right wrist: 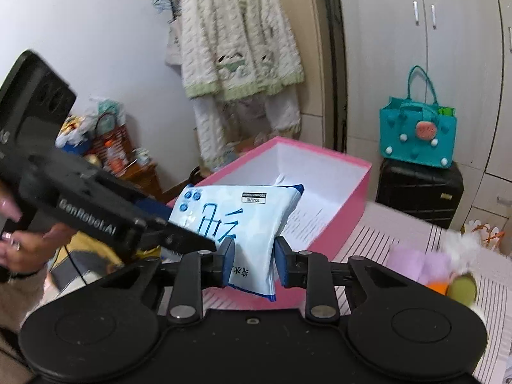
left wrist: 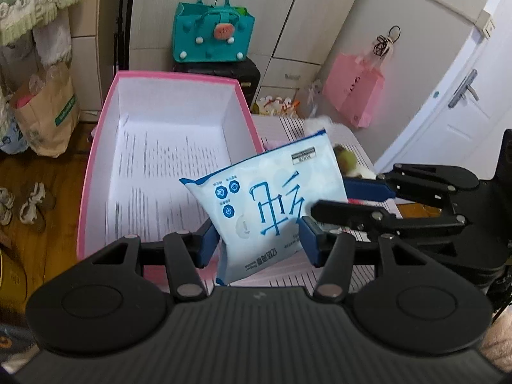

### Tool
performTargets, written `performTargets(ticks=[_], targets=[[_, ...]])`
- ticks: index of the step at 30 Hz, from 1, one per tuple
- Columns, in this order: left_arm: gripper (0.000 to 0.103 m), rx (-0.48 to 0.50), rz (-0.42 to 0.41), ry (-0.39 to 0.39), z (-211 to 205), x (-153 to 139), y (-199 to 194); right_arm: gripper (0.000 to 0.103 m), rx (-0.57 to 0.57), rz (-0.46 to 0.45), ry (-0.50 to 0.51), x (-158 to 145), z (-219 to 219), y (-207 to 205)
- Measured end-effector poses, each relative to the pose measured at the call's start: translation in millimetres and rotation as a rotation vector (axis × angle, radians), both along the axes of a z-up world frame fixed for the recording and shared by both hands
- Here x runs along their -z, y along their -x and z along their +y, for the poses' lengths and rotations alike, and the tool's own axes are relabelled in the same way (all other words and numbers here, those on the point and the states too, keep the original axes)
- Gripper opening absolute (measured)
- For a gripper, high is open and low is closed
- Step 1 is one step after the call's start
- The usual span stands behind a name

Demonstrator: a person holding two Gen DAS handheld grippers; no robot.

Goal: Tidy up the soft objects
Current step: 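Lift the wipes pack with the left tool and carry it over the pink box, then lower the wipes pack into the box and open the left tool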

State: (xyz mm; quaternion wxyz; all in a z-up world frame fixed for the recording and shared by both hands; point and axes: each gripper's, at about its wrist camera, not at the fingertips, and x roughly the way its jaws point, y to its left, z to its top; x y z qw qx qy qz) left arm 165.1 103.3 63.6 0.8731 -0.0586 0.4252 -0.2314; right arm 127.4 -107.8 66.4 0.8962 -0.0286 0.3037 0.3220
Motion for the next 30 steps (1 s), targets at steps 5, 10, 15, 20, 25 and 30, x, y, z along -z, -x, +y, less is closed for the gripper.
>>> performTargets(ticks=[5, 10, 15, 20, 25, 30], targets=[[0.052, -0.051, 0.031, 0.026, 7, 9, -48, 0.032, 0.038, -0.042, 0.024, -2, 11, -40], [0.052, -0.129, 0.055, 0.044, 19, 19, -98, 0.032, 0.025, -0.081, 0.108, 2, 33, -81], [0.052, -0.163, 0.07, 0.04, 18, 35, -139, 0.032, 0.023, -0.007, 0.128, 19, 44, -129], [0.053, -0.191, 0.134, 0.028, 19, 55, -175, 0.032, 0.048, 0.048, 0.129, 34, 48, -163], [0.052, -0.182, 0.161, -0.043, 12, 64, -198, 0.032, 0.065, 0.083, 0.193, 52, 60, -181], [0.052, -0.158, 0.212, -0.042, 5, 72, -209, 0.032, 0.108, 0.071, 0.258, 61, 68, -193]])
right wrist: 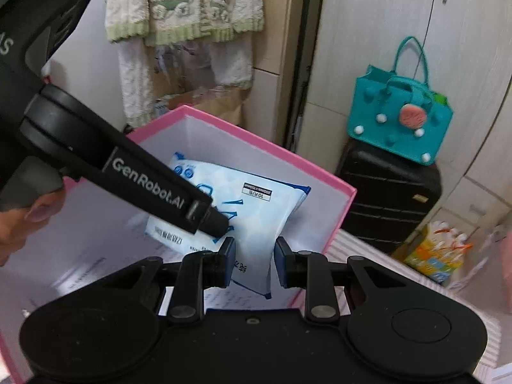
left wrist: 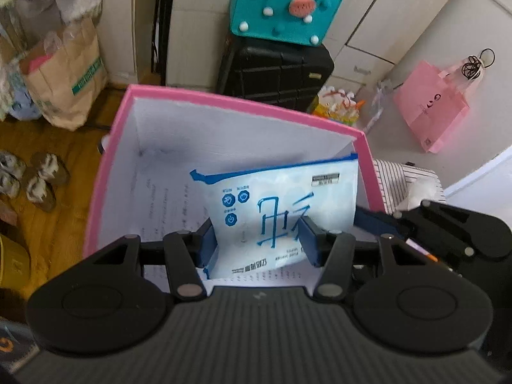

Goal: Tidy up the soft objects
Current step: 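Lower the wipes pack into the box and open the left tool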

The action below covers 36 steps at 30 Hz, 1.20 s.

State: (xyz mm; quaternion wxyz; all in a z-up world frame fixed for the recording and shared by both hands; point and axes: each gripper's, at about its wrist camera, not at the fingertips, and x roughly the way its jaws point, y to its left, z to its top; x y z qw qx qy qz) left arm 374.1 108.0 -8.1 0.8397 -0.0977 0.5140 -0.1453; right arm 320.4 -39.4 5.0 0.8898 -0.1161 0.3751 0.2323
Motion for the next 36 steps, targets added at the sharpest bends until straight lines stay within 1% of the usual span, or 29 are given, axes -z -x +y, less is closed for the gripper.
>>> performTargets(ticks=[3, 5, 7, 8, 11, 13, 14, 17, 20, 27, 32, 34, 36], targets=[[0.053, 0.004, 0.023, -0.008, -4, 7, -4, 0.033, 0.009, -0.015, 0.045, 0, 3, -2], [0.054, -0.007, 0.031, -0.003, -5, 12, -8, 0.033, 0.014, 0.007, 0.05, 1, 2, -7], [0.054, -0.016, 0.025, -0.007, -5, 13, -9, 0.033, 0.022, 0.0, 0.065, 2, 4, -11], [0.056, -0.023, 0.017, -0.016, -5, 12, -7, 0.032, 0.02, 0.001, 0.073, 2, 5, -11], [0.057, -0.029, -0.056, -0.093, -8, 5, 2, 0.03, 0.016, -0.002, 0.089, 1, 5, -11], [0.059, -0.023, -0.078, -0.104, -7, 0, 5, 0.031, 0.015, -0.024, 0.1, 0, 4, -9], [0.059, -0.023, -0.079, -0.109, -6, -3, 7, 0.031, 0.015, -0.037, 0.094, -1, 3, -7], [0.059, -0.019, -0.096, -0.14, -3, -11, 15, 0.031, 0.006, -0.04, 0.064, -7, -4, 2], [0.06, 0.004, -0.114, -0.178, -2, -22, 26, 0.031, -0.01, -0.002, 0.003, -13, -14, 9], [0.062, 0.06, -0.123, -0.189, 0, -47, 61, 0.033, -0.031, 0.055, -0.097, -27, -31, 32], [0.065, 0.097, -0.165, -0.234, -1, -67, 95, 0.038, -0.064, 0.046, -0.133, -44, -34, 59], [0.07, 0.105, -0.175, -0.234, 1, -76, 109, 0.042, -0.072, 0.039, -0.136, -51, -35, 70], [0.072, 0.106, -0.19, -0.233, 3, -83, 123, 0.046, -0.079, 0.028, -0.134, -58, -37, 82]])
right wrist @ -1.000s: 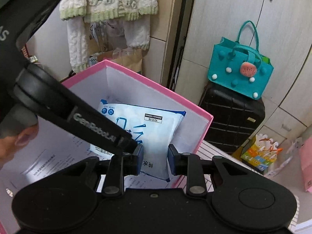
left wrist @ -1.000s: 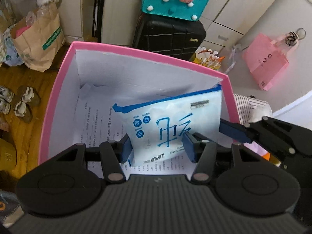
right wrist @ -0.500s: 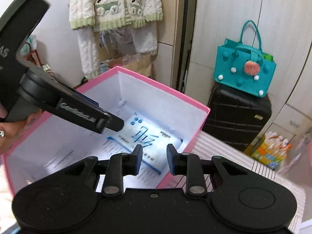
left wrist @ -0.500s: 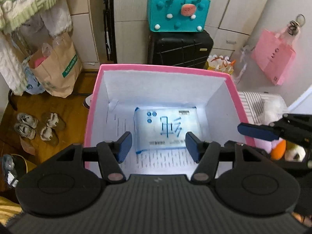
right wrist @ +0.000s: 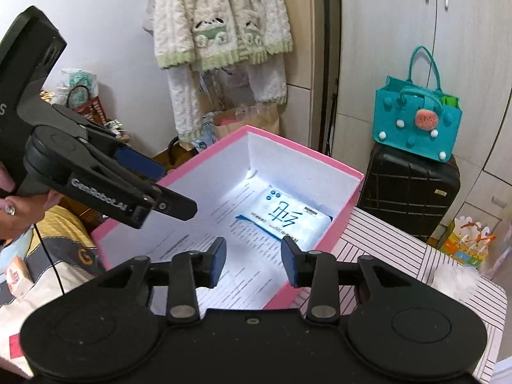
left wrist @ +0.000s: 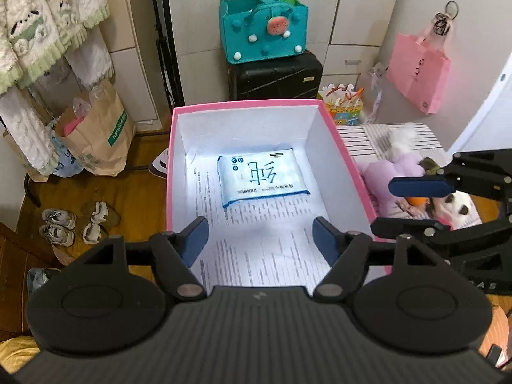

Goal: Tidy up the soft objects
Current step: 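Lower the wipes pack into the box and open the left tool, then move the left tool back toward the white tissue pack on the table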

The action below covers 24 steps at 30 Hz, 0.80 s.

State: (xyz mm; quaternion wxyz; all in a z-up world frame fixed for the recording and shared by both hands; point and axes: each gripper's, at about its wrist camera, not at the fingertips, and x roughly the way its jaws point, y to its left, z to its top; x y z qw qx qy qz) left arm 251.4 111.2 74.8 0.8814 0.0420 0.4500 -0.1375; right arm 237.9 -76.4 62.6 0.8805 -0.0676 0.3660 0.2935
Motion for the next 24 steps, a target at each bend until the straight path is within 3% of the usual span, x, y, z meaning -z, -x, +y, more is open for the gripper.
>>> performTargets(ticks=[15, 24], targets=[[0.089, 0.116, -0.114, -0.048, -14, -39, 95, 0.061, -0.062, -0.076, 0.017, -39, -19, 87], [0.094, 0.18, -0.125, -0.054, -32, -35, 131, 0.072, -0.075, -0.144, 0.05, -46, -33, 141]])
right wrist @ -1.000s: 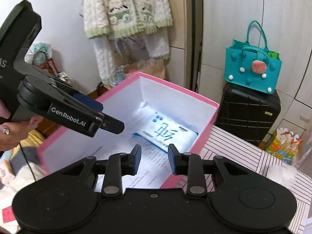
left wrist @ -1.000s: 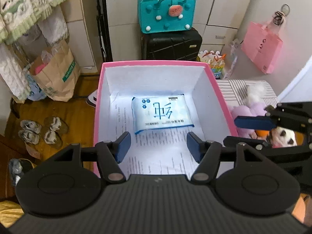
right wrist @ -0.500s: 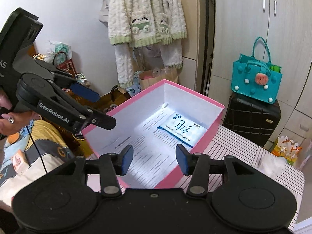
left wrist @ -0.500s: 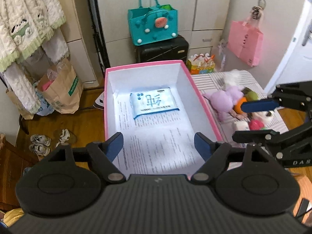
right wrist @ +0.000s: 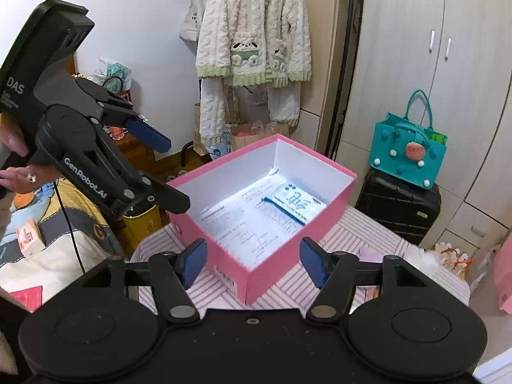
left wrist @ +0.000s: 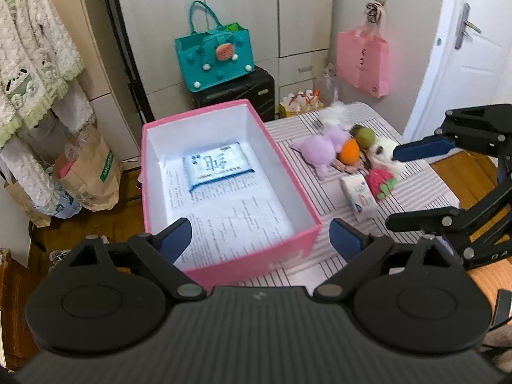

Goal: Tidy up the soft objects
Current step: 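Move the left tool back toward the white tissue pack on the table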

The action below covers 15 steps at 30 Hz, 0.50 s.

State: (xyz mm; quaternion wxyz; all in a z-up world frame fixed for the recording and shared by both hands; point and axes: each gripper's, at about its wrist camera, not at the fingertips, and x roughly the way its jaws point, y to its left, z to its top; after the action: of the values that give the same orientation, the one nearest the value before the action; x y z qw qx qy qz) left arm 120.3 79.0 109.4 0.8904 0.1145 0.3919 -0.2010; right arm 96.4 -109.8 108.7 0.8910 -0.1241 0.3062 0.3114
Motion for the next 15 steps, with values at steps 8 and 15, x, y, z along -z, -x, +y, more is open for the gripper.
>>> performTargets(ticks=[8, 15], targets=[[0.095, 0.086, -0.009, -0.008, -21, 18, 34, 0.075, 0.057, 0.013, 0.009, 23, -28, 33], [0.095, 0.156, 0.011, 0.027, -47, 36, 53, 0.078, 0.12, 0.039, -0.005, 45, -58, 58]])
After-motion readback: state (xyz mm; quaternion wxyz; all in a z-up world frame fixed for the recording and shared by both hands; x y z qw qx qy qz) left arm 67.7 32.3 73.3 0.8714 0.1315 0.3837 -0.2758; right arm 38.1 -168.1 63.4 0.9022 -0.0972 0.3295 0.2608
